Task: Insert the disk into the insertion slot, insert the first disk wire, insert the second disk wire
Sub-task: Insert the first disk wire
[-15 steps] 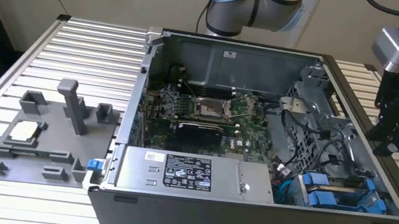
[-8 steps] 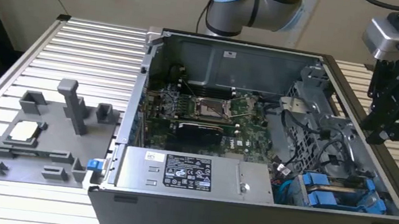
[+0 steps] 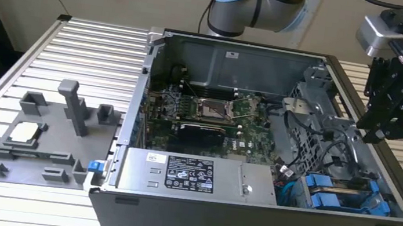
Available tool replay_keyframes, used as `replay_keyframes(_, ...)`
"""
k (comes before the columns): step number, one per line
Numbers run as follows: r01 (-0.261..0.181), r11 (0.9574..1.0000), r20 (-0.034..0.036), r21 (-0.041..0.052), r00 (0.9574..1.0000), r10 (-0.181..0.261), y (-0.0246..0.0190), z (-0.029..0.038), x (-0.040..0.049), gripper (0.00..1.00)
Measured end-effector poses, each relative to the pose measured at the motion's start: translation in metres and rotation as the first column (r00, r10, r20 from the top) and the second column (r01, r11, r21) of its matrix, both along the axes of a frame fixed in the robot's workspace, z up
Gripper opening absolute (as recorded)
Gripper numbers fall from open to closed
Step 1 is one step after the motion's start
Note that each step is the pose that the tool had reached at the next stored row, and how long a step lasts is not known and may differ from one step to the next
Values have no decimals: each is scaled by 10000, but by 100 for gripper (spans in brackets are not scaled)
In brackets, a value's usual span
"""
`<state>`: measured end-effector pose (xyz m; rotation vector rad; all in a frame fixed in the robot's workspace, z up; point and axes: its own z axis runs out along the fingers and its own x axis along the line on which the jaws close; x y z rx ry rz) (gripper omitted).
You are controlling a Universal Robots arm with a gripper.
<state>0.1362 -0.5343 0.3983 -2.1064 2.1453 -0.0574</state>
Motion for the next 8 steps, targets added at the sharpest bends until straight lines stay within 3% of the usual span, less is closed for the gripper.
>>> replay_keyframes(8, -2, 10000, 68, 0, 10000, 2, 0, -1, -260, 33)
